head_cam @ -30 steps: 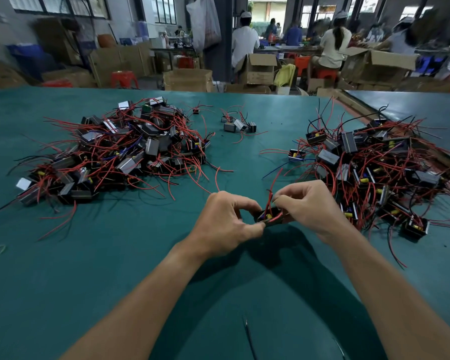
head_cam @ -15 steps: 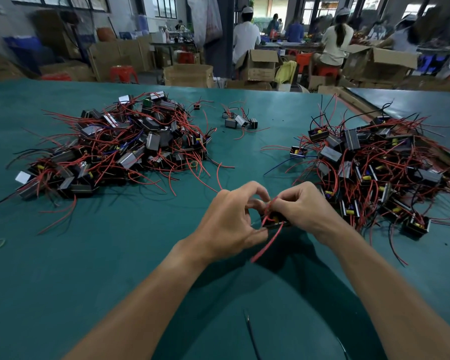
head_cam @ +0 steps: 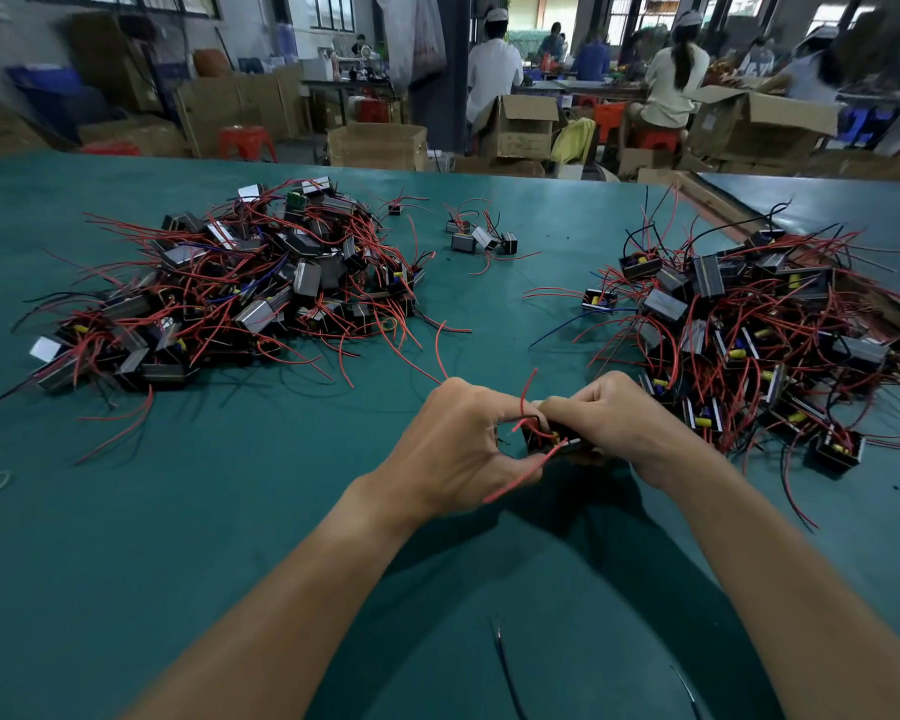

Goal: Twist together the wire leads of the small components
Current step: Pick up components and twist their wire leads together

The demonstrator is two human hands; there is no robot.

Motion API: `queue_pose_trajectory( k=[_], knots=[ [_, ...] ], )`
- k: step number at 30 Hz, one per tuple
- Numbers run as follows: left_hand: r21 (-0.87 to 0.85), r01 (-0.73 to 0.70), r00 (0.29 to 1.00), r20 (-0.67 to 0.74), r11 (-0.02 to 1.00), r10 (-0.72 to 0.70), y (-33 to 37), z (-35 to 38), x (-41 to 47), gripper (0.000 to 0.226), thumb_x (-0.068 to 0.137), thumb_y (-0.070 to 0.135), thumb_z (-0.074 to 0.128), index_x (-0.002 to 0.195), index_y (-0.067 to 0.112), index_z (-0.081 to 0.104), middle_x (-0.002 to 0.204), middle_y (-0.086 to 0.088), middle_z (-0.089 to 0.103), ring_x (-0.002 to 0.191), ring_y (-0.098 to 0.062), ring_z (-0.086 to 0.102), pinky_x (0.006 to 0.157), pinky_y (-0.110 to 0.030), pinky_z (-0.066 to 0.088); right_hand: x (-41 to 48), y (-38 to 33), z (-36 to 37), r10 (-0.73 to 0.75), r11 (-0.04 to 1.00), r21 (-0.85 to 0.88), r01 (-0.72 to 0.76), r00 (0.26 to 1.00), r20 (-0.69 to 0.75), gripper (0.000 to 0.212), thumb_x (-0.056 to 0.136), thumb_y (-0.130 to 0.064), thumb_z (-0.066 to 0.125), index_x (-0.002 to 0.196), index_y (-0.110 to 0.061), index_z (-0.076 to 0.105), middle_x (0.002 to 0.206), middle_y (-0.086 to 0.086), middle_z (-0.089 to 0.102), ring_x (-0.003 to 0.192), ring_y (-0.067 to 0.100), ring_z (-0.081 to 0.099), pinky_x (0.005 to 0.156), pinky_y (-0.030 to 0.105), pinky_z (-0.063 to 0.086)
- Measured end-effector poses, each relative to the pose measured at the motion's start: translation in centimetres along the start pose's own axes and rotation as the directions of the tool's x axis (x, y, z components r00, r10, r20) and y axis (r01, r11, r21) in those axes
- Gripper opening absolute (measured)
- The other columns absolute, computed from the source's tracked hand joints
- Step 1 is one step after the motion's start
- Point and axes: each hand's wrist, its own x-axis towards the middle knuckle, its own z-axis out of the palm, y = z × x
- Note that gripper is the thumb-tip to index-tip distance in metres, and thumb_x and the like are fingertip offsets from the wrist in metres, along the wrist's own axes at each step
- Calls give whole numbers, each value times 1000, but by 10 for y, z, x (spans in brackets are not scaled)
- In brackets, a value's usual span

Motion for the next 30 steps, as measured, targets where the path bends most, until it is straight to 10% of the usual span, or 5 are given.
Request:
queue_pose_trajectory(
  k=[8,18,23,30],
  knots=[
    [153,-7,998,-62,988,16,6,-4,0,10,72,26,81,81,22,77,54,-5,59,49,-20,42,52,-23,36,-2,-3,-4,16,1000,25,-16,1000,5,49,77,-39,72,40,-14,53,46,11,47,42,20,39,45,24,28],
    [-266,182,962,-151,946,-228,9,9,0,53,67,24,82,95,26,37,89,6,76,75,-18,72,72,-41,58,-5,-16,2,-31,989,145,39,998,-58,46,88,-37,66,55,-6,70,58,15,56,48,20,48,47,26,34],
    [-618,275,887,-133,736,-442,7,17,5,50,60,15,88,99,28,60,86,0,74,73,-18,72,72,-35,60,-3,-18,4,-115,963,223,149,981,-156,58,96,-34,60,42,-12,61,47,12,57,38,19,48,38,24,38],
    [-531,244,959,8,811,-283,4,11,2,19,71,4,83,90,7,78,87,-11,77,78,-14,67,78,-46,60,-3,-10,-1,-122,990,53,128,988,-95,49,89,-37,69,51,-5,66,46,12,52,43,18,42,47,28,34]
  ],
)
